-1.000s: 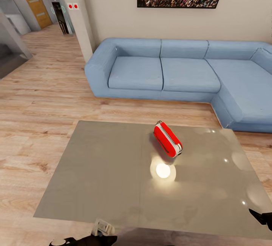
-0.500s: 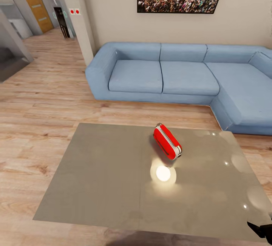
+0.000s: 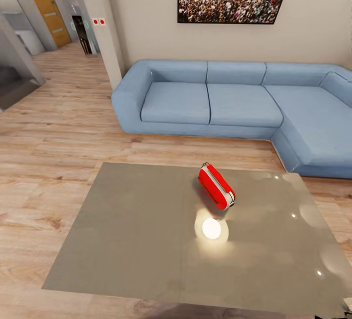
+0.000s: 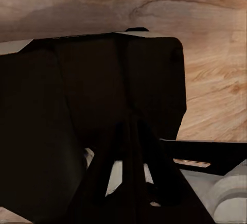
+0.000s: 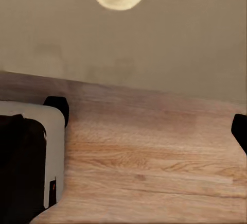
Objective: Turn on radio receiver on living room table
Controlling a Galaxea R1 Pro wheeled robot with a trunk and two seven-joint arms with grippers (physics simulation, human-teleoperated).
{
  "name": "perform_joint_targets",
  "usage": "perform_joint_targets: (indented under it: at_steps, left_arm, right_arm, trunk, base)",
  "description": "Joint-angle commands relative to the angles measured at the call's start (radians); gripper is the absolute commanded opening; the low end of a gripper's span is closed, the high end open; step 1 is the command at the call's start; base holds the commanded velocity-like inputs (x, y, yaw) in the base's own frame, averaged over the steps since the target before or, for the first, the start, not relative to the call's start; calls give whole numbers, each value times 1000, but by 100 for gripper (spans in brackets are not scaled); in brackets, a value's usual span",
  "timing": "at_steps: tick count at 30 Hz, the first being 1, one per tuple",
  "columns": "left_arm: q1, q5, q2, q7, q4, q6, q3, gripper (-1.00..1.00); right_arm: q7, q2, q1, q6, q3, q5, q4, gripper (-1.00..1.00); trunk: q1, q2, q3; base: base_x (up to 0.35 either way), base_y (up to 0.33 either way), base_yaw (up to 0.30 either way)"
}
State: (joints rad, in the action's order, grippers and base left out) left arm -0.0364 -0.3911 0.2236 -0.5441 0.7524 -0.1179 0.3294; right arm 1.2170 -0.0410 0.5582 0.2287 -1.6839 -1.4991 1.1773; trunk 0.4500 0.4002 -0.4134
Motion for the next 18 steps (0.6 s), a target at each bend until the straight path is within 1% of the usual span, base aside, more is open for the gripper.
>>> perform_joint_targets:
  at_steps: [1,2,3,5,6,7,11,12,13,15,16,18]
  left_arm:
    - [0,0,0,-1,-17,10,0,-100]
    - [1,0,-1,-1,-25,13,-1,-100]
    - [1,0,-1,-1,-39,18,-1,-100]
    - [1,0,-1,-1,-62,24,-2,-100]
    - [1,-1,-1,0,-71,26,-3,-100]
    - [1,-2,-1,1,-75,26,-3,-100]
    - [1,-4,-2,10,-143,28,-8,-100]
    - [1,-4,-2,11,-156,28,-8,-100]
    - [1,-3,-4,12,-184,28,-9,-100]
    - [1,-1,-18,14,-241,29,-8,-100]
    - [1,0,-23,15,-255,30,-8,-100]
    - [1,1,-37,27,-295,30,-7,-100]
  right_arm:
    - [-30,0,-7,9,-15,-21,-33,100]
    - [-68,-1,-21,17,-25,-37,-72,100]
    - [-90,-1,-31,20,-29,-43,-93,100]
    - [-184,-3,-83,27,-37,-60,-192,100]
    - [-235,-3,-113,28,-40,-64,-244,100]
    - [-261,-4,-129,28,-40,-66,-271,100]
    - [-465,-6,-232,28,-43,-72,-477,100]
    - [-488,-6,-244,28,-42,-72,-500,100]
    - [-530,-6,-264,28,-42,-73,-541,100]
    - [-597,-5,-298,27,-40,-77,-607,100]
    - [-611,-5,-304,26,-39,-82,-620,100]
    - [-644,-4,-319,25,-38,-105,-655,100]
  trunk:
    - [0,0,2]
    - [0,0,3]
    - [0,0,5]
    - [0,0,8]
    - [0,0,10]
    - [0,0,11]
    - [0,0,17]
    - [0,0,19]
    - [0,0,21]
    - [0,0,24]
    - [0,0,25]
    - [0,0,28]
  base:
    - [0,0,0]
    - [0,0,0]
    - [0,0,0]
    - [0,0,0]
    - [0,0,0]
    - [0,0,0]
    - [0,0,0]
    - [0,0,0]
    - [0,0,0]
    - [0,0,0]
    - [0,0,0]
    - [0,0,0]
